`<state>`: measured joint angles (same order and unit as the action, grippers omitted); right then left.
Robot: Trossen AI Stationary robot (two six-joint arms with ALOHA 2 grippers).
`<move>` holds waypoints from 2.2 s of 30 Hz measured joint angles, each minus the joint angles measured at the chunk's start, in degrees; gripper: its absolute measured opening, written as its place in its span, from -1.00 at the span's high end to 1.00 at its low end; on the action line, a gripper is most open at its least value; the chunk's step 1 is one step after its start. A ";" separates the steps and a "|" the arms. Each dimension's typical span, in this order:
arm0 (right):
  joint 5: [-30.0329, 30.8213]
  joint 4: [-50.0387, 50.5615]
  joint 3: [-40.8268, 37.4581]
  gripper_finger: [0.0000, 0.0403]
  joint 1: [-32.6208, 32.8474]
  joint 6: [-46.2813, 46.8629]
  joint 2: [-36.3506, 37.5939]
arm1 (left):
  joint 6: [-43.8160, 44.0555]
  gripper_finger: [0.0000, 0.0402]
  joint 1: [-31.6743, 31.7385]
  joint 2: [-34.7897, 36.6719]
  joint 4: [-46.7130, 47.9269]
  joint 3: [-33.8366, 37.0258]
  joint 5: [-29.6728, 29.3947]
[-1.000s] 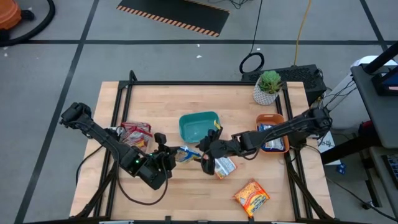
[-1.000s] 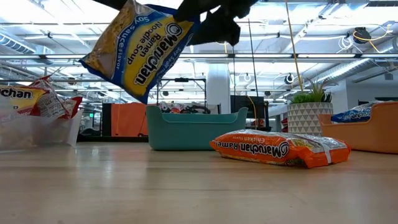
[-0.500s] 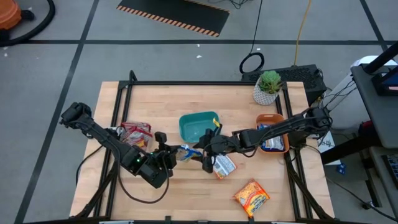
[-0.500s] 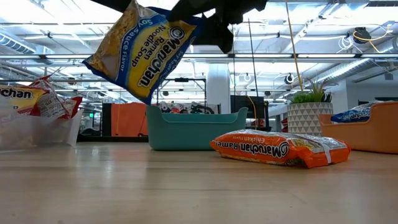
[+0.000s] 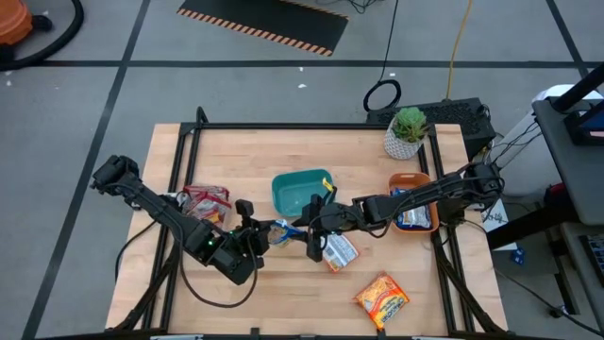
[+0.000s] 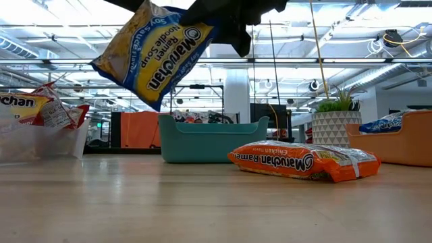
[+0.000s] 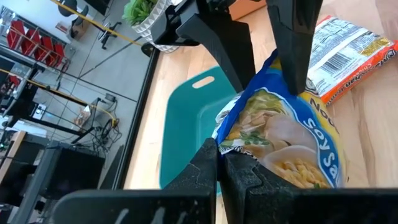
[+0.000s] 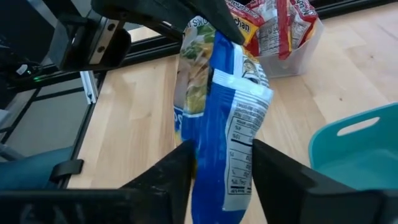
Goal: Sort Maruchan noodles
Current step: Put the blue noodle pack into the orange bin
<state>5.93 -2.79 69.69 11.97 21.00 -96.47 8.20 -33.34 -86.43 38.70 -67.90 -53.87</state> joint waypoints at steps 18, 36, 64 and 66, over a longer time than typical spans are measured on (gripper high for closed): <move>-0.11 0.09 0.00 0.54 -0.63 -1.92 0.00 | 2.69 0.90 0.00 0.00 0.28 0.00 -0.04; 0.56 8.40 0.00 0.57 -1.32 -2.94 4.95 | 21.41 -0.04 -1.13 4.87 9.83 0.04 2.68; 1.66 26.68 0.00 1.00 -2.12 -1.89 19.35 | 42.33 -0.04 -7.34 6.97 28.99 0.04 4.56; 1.69 30.90 0.00 1.00 -1.87 0.51 22.48 | 42.48 -0.04 -7.34 6.97 29.47 0.04 5.24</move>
<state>7.62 28.11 69.69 10.10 21.51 -73.99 50.68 -40.69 -79.46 68.17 -67.85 -48.63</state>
